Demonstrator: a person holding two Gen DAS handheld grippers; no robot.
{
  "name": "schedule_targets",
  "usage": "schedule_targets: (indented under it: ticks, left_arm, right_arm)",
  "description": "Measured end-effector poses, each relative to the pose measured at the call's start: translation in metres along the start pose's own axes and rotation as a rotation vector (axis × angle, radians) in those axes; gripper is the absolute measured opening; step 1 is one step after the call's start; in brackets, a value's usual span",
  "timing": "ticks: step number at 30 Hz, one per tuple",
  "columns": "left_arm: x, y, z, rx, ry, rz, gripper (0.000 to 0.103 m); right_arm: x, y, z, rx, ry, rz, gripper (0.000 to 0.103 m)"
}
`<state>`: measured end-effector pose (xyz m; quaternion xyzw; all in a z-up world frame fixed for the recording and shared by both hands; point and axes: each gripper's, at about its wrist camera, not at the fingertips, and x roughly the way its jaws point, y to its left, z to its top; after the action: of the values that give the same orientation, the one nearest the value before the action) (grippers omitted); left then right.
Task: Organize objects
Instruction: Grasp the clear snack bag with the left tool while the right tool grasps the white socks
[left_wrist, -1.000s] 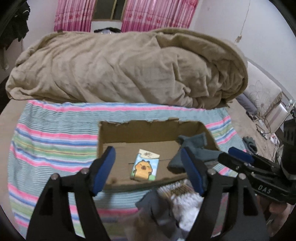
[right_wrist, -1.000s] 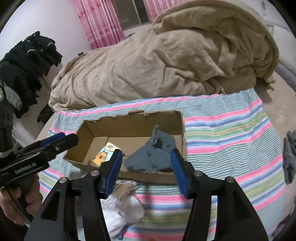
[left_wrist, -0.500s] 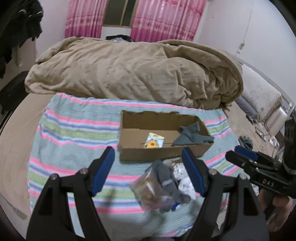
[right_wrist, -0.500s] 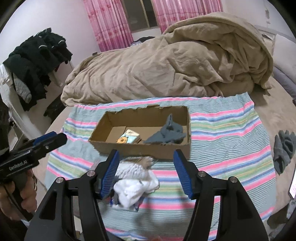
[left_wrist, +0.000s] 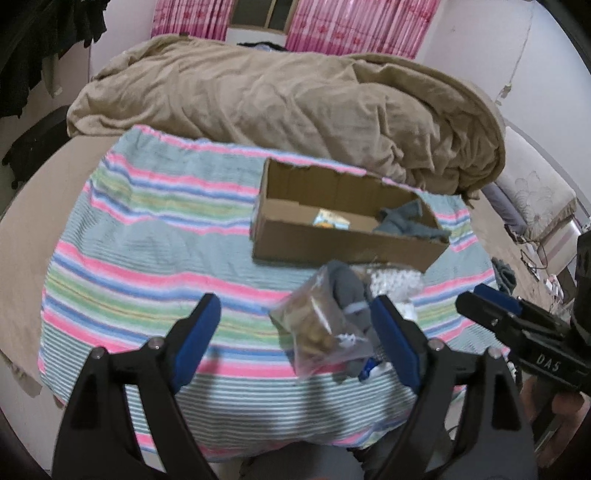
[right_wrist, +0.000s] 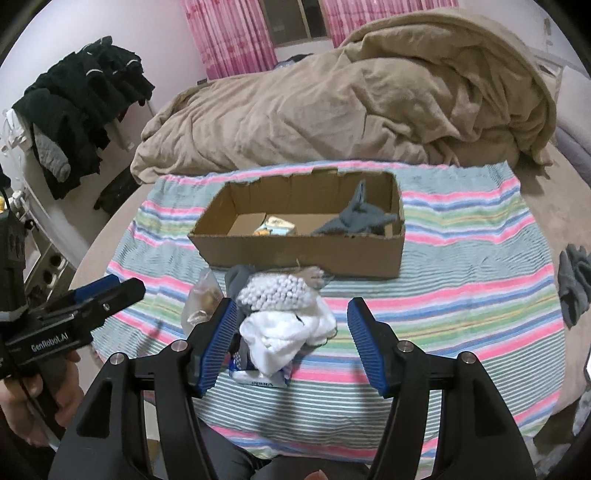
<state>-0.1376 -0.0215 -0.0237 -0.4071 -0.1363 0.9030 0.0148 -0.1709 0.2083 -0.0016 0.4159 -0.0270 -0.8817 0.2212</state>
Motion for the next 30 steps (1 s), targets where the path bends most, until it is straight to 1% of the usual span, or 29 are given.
schedule_targets:
  ticks: [7, 16, 20, 23, 24, 25, 26, 28, 29, 30]
  left_arm:
    - [0.029, 0.0, -0.008, -0.013, 0.054, 0.024, 0.085]
    - [0.061, 0.002, -0.013, -0.012, 0.101, 0.026, 0.085]
    - [0.074, 0.0, -0.017, 0.021, 0.115, 0.047, 0.085]
    - [0.082, -0.004, -0.022, 0.063, 0.115, 0.056, 0.086]
    - [0.083, -0.005, -0.023, 0.078, 0.114, 0.063, 0.086]
    - [0.084, -0.007, -0.025, 0.092, 0.111, 0.061, 0.083]
    - [0.085, -0.009, -0.026, 0.099, 0.109, 0.056, 0.081]
    - [0.087, -0.014, -0.029, 0.127, 0.114, 0.033, 0.057]
    - [0.088, -0.018, -0.03, 0.139, 0.116, 0.027, 0.055]
    - [0.086, -0.022, -0.032, 0.151, 0.108, 0.037, 0.051]
  right_arm:
    - [0.032, -0.006, -0.011, 0.024, 0.059, 0.02, 0.065]
    - [0.066, -0.007, -0.017, 0.04, 0.12, 0.043, 0.065]
    - [0.081, -0.005, -0.023, 0.028, 0.147, 0.048, 0.065]
    - [0.084, -0.005, -0.024, 0.018, 0.137, 0.054, 0.065]
    - [0.084, -0.006, -0.024, 0.017, 0.131, 0.062, 0.061]
    - [0.084, -0.006, -0.023, 0.012, 0.129, 0.066, 0.058]
    - [0.083, -0.006, -0.023, 0.003, 0.125, 0.065, 0.053]
    - [0.081, -0.004, -0.025, -0.027, 0.119, 0.06, 0.043]
    - [0.08, -0.003, -0.026, -0.046, 0.113, 0.053, 0.036]
    - [0.08, 0.001, -0.028, -0.085, 0.106, 0.033, 0.034]
